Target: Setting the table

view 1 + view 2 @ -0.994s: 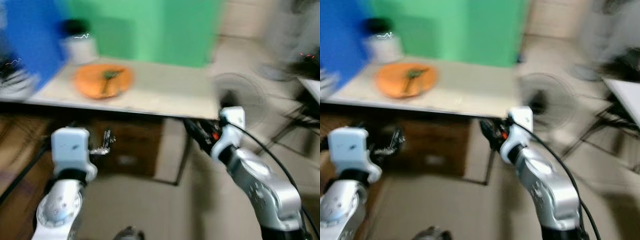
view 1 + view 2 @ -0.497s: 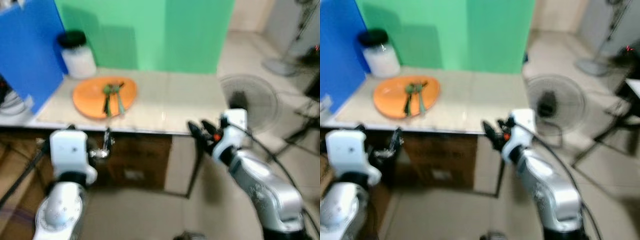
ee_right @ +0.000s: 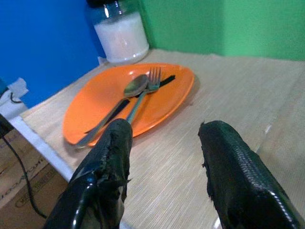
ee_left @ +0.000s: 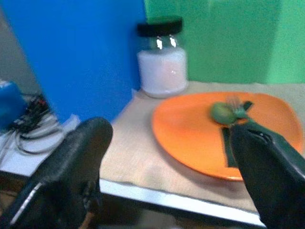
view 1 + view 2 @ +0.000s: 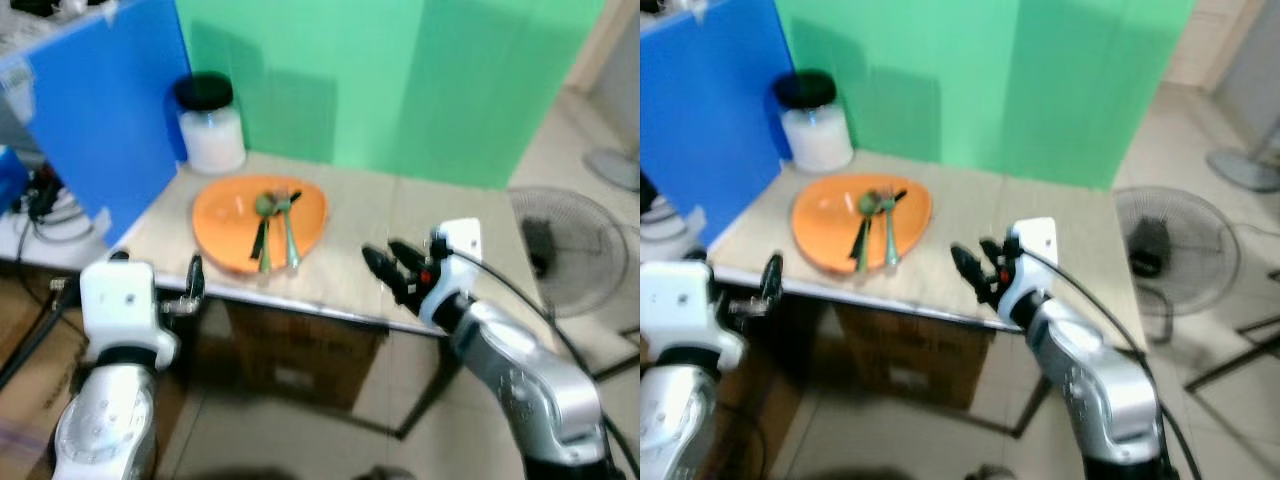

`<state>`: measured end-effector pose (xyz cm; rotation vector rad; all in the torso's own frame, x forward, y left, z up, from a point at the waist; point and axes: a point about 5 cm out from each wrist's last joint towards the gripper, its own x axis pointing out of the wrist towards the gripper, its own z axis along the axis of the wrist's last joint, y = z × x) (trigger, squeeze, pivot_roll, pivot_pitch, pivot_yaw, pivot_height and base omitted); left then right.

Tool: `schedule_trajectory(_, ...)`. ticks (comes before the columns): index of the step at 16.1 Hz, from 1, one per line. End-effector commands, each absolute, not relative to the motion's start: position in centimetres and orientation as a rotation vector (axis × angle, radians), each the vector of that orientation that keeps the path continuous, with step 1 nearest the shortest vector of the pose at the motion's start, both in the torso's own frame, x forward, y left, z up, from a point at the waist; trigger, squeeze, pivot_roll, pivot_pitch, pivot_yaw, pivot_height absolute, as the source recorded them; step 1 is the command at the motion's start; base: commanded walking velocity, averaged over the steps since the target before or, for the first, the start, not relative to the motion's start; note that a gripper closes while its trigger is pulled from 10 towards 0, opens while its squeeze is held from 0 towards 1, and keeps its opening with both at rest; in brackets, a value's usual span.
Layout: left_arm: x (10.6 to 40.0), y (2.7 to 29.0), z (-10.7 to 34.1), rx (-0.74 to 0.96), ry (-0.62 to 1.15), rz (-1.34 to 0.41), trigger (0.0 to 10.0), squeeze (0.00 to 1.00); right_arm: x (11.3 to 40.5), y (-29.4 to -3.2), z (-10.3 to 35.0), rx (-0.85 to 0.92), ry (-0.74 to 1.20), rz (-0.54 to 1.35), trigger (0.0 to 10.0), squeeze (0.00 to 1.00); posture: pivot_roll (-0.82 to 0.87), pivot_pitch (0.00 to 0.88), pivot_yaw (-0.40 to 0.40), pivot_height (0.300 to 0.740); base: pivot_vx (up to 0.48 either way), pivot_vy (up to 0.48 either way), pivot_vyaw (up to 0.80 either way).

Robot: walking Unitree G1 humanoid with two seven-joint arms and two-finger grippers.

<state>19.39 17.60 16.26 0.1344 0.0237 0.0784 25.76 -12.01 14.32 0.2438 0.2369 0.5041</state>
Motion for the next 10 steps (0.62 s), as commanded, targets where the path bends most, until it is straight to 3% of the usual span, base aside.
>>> schedule_trajectory(1, 19.3, 18.0, 16.8, 0.161, 0.003, 0.080, 10.0, 0.00, 25.9, -11.6, 15.1, 0.307, 0.196, 0.503, 10.0, 0.00, -0.01, 0.047, 0.011, 0.740, 0.379, 0.000, 0.00)
schedule_trajectory(3, 19.4, 17.7, 16.9, 0.171, 0.003, 0.038, 10.0, 0.00, 26.3, -11.7, 15.5, 0.314, 0.186, 0.491, 10.0, 0.00, -0.01, 0.045, 0.014, 0.740, 0.354, 0.000, 0.00)
schedule_trajectory(6, 19.6, 17.2, 16.7, 0.193, 0.032, -0.072, 10.0, 0.00, 27.0, -11.8, 15.8, 0.278, 0.255, 0.476, 10.0, 0.00, -0.01, 0.039, 0.016, 0.740, 0.000, 0.000, 0.00)
schedule_trajectory(8, 19.6, 16.6, 16.6, 0.196, 0.038, -0.164, 10.0, 0.00, 27.2, -10.9, 16.2, 0.269, 0.318, 0.568, 10.0, 0.00, -0.01, 0.027, 0.012, 0.740, 0.000, 0.000, 0.00)
schedule_trajectory(10, 19.5, 15.6, 16.0, 0.195, 0.092, -0.283, 10.0, 0.00, 28.1, -10.2, 16.4, 0.151, 0.321, 0.553, 10.0, 0.00, -0.01, 0.018, 0.005, 0.740, 0.000, 0.000, 0.00)
